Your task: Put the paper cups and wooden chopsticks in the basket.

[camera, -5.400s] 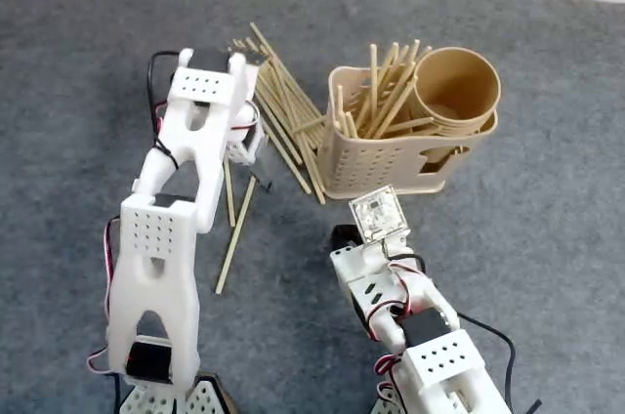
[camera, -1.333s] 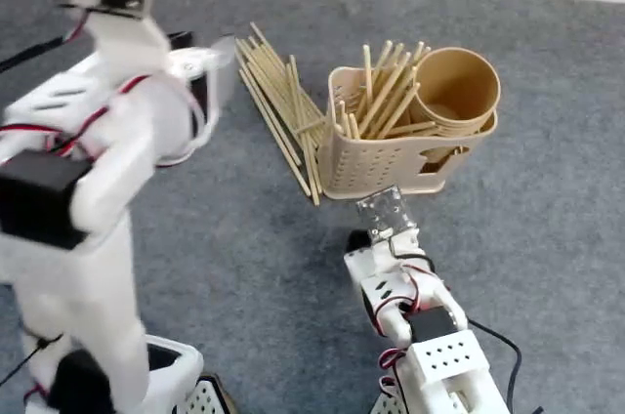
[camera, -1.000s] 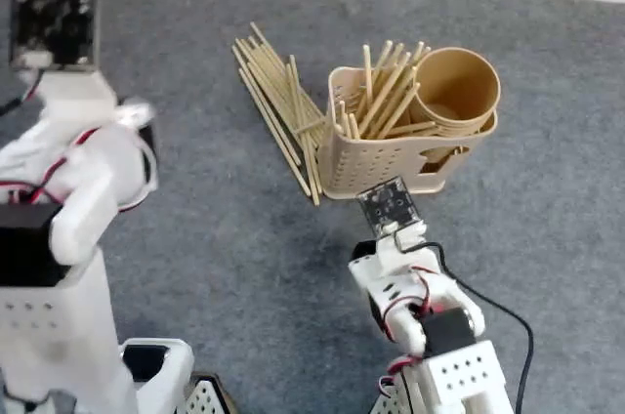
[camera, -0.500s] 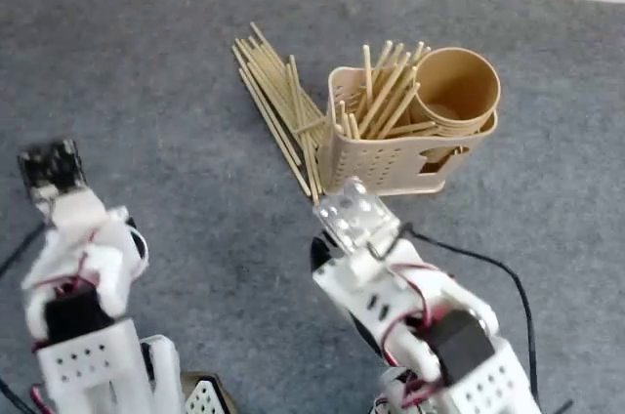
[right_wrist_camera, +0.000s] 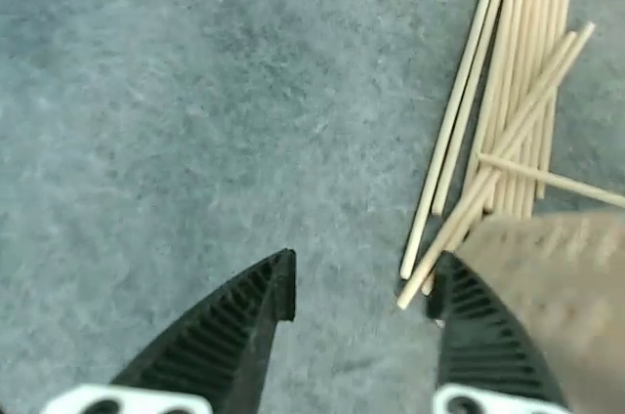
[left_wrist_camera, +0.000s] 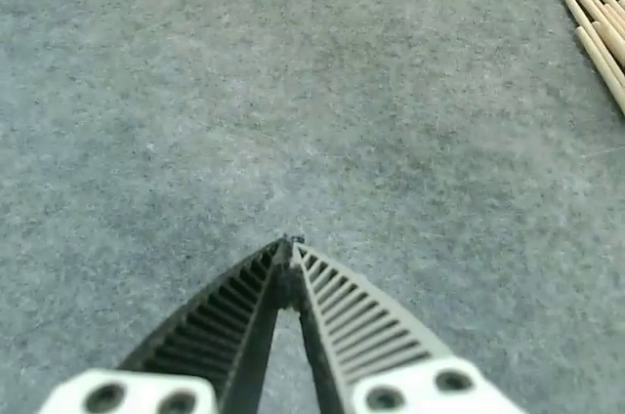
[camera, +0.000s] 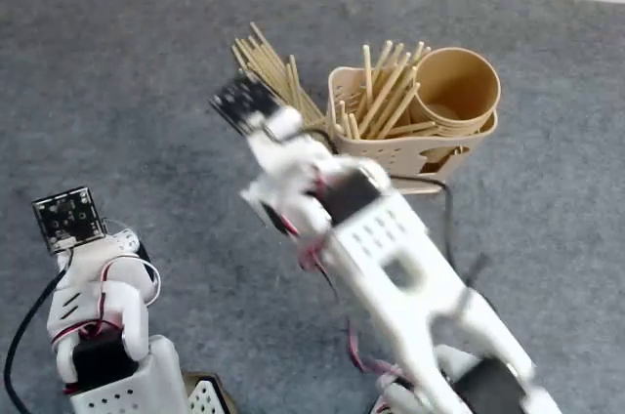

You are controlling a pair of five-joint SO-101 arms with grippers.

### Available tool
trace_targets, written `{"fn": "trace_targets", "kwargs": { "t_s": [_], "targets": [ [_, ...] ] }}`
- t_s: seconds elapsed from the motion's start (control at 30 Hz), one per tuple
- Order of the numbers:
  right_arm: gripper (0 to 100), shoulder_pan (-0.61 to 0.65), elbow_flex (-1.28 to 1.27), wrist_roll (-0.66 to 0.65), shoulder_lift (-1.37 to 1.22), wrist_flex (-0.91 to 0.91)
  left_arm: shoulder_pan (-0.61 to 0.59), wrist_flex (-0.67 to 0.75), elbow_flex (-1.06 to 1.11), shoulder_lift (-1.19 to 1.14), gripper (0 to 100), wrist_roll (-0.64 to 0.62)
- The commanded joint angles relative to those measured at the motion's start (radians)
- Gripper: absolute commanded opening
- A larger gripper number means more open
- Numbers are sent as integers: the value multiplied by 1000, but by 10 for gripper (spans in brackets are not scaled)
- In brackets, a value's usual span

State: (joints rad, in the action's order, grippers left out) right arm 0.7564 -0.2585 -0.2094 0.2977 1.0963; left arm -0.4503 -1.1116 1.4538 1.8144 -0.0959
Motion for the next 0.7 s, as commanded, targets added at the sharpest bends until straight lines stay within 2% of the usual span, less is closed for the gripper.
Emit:
{"fn": "trace_targets", "kwargs": {
  "t_s": [0.0, 0.17, 0.27, 0.67],
  "targets": [
    [265, -21, 203, -5, -200, -24, -8, 14, -4, 5, 5, 9],
    [390, -73, 438, 2, -489, -22, -8, 14, -2, 5, 5, 11],
    [447, -91, 562, 51, -645, -24, -8, 14, -1, 5, 5, 11],
    [447, -127, 1110, 61, -1171, 12, -8, 14, 15, 5, 5, 63]
  ]
}}
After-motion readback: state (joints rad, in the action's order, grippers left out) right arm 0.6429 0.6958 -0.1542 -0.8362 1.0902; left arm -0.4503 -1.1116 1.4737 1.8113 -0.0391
